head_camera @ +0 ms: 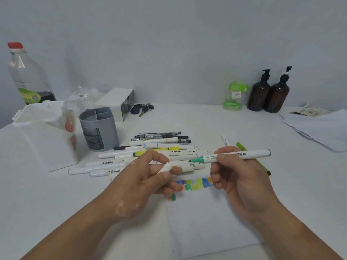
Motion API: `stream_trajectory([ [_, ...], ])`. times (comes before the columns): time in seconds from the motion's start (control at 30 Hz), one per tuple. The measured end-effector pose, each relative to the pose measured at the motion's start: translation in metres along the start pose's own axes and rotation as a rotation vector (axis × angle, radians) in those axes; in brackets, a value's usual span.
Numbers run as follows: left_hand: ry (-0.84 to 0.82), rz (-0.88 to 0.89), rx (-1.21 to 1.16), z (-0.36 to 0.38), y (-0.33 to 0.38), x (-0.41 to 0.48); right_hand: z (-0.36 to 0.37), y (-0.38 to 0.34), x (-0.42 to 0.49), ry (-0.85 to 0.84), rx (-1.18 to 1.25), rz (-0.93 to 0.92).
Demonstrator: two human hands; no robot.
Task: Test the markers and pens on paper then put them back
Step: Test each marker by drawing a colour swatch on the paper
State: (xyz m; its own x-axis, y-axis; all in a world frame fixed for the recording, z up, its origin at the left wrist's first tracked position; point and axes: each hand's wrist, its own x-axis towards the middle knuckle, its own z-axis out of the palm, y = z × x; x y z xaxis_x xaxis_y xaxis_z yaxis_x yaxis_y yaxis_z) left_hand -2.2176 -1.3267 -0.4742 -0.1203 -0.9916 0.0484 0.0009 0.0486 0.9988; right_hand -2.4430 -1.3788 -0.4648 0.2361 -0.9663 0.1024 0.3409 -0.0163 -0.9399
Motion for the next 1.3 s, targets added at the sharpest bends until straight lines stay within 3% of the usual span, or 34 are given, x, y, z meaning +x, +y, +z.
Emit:
stream_trajectory([
  [0.5, 0.052, 0.096, 0.135, 0.014, 0.002, 0.001, 0.009, 0.001, -0.007, -0.164, -0.131, 0.017],
  [1.1, 0.090, 0.186, 0.084, 0.015, 0.006, -0.004, 0.008, 0.004, -0.011, -0.202, -0.122, 0.045],
  [1.3, 0.134, 0.184, 0.217, 0.004, 0.004, 0.004, 0.002, -0.002, -0.006, -0.219, -0.194, 0.004],
])
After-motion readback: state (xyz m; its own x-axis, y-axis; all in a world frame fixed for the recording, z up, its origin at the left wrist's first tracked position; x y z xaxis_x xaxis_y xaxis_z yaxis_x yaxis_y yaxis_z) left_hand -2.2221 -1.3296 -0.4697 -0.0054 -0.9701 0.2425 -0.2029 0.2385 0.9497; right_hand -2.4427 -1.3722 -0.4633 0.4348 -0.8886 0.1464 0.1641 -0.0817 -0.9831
